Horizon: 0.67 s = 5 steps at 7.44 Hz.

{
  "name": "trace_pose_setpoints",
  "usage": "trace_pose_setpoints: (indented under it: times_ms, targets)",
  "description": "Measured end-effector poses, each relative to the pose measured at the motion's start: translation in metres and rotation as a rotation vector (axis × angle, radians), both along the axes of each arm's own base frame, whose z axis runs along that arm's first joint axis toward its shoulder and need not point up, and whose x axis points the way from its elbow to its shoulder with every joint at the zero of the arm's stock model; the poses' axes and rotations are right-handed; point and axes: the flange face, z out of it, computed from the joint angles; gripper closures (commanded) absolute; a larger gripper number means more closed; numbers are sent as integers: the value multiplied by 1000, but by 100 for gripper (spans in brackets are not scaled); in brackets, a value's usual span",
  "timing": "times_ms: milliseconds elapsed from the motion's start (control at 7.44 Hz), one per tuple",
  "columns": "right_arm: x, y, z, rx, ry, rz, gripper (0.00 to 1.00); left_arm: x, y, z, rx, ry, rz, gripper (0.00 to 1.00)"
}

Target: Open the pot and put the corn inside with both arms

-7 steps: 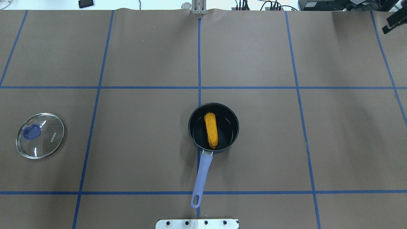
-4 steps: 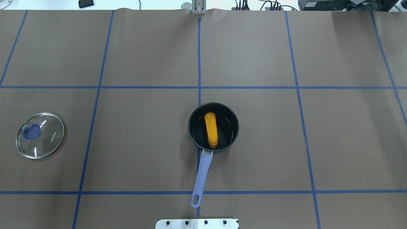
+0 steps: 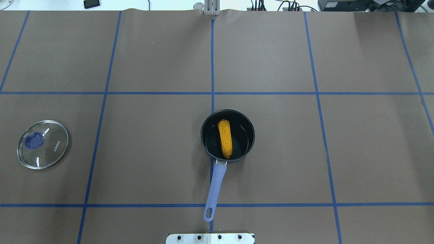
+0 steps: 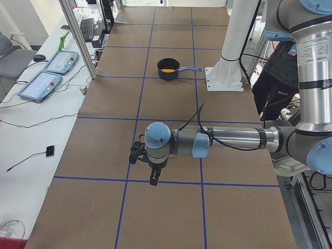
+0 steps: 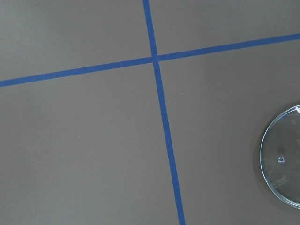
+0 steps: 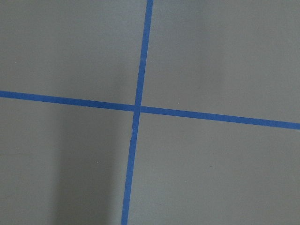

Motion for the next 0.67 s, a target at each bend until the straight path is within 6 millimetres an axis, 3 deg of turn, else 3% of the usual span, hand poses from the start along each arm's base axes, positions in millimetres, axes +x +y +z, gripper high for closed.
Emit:
trace_pose_setpoints:
  times_ms: [672]
  targets:
    - [1,2,2,-17,10,11,0,0,3,3,-4,1,0,1]
